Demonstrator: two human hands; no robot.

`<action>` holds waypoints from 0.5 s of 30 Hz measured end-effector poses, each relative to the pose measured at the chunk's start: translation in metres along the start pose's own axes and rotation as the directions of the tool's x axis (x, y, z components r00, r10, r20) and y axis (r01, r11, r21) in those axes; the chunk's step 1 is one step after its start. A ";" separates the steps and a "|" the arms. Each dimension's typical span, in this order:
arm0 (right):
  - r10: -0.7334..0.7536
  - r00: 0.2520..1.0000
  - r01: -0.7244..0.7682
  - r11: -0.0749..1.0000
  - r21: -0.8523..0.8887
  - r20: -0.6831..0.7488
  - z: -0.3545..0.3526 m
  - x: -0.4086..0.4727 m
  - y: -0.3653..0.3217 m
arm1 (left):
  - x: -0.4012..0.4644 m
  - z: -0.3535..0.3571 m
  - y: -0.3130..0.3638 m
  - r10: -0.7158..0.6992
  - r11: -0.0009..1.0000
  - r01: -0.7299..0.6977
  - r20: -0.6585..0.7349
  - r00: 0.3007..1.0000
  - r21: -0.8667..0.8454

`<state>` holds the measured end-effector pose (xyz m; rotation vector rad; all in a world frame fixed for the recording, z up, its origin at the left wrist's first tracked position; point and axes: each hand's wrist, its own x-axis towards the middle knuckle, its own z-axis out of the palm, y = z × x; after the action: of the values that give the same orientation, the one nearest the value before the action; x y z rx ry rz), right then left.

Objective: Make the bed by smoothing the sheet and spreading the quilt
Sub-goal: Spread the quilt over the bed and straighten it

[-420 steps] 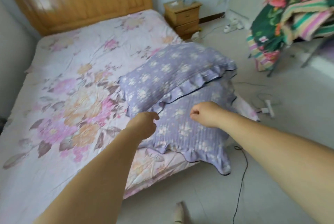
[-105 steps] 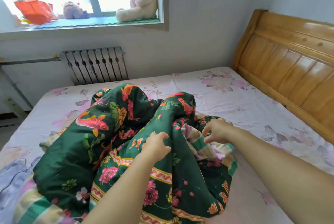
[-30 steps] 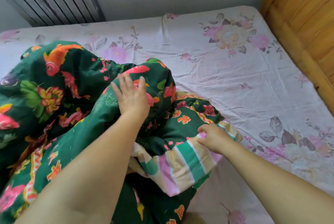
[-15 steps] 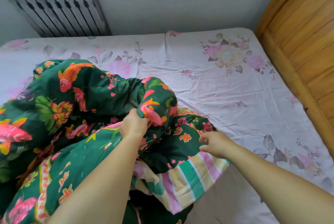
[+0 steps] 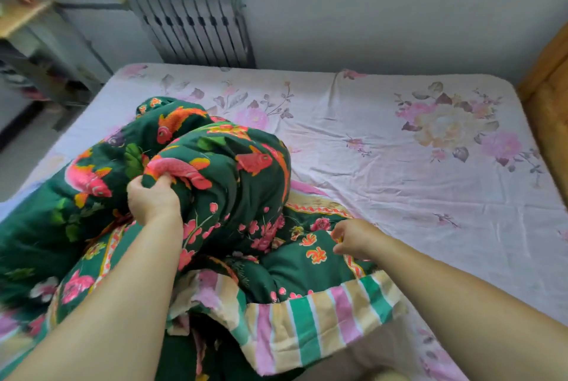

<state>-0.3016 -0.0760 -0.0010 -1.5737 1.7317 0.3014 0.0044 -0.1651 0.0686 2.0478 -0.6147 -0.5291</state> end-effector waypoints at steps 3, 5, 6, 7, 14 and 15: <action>-0.043 0.999 0.043 0.999 0.006 0.015 -0.014 0.004 0.029 | -0.038 0.022 0.002 0.072 0.978 -0.074 0.020 0.997 0.197; -0.047 0.999 0.047 0.999 0.003 0.022 -0.023 0.008 0.051 | -0.060 0.042 -0.002 0.109 0.940 -0.125 0.066 0.992 0.318; -0.042 0.999 0.042 0.999 0.002 0.023 -0.028 0.010 0.062 | -0.069 0.051 -0.006 0.119 0.914 -0.143 0.086 0.989 0.380; -0.033 0.999 0.033 0.999 0.005 0.026 -0.032 0.012 0.070 | -0.077 0.058 -0.010 0.124 0.883 -0.159 0.107 0.987 0.442; 0.023 0.998 -0.026 0.998 0.054 0.061 -0.026 0.027 0.102 | -0.116 0.106 -0.035 0.629 0.363 -0.746 0.443 0.638 0.558; 0.036 0.997 -0.040 0.997 0.060 0.067 -0.023 0.030 0.103 | -0.119 0.117 -0.040 0.694 0.235 -0.853 0.534 0.483 0.467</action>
<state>-0.4037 -0.0914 -0.0375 -1.4727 1.7061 0.3119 -0.1484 -0.1492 -0.0090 1.9375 -2.1347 0.1760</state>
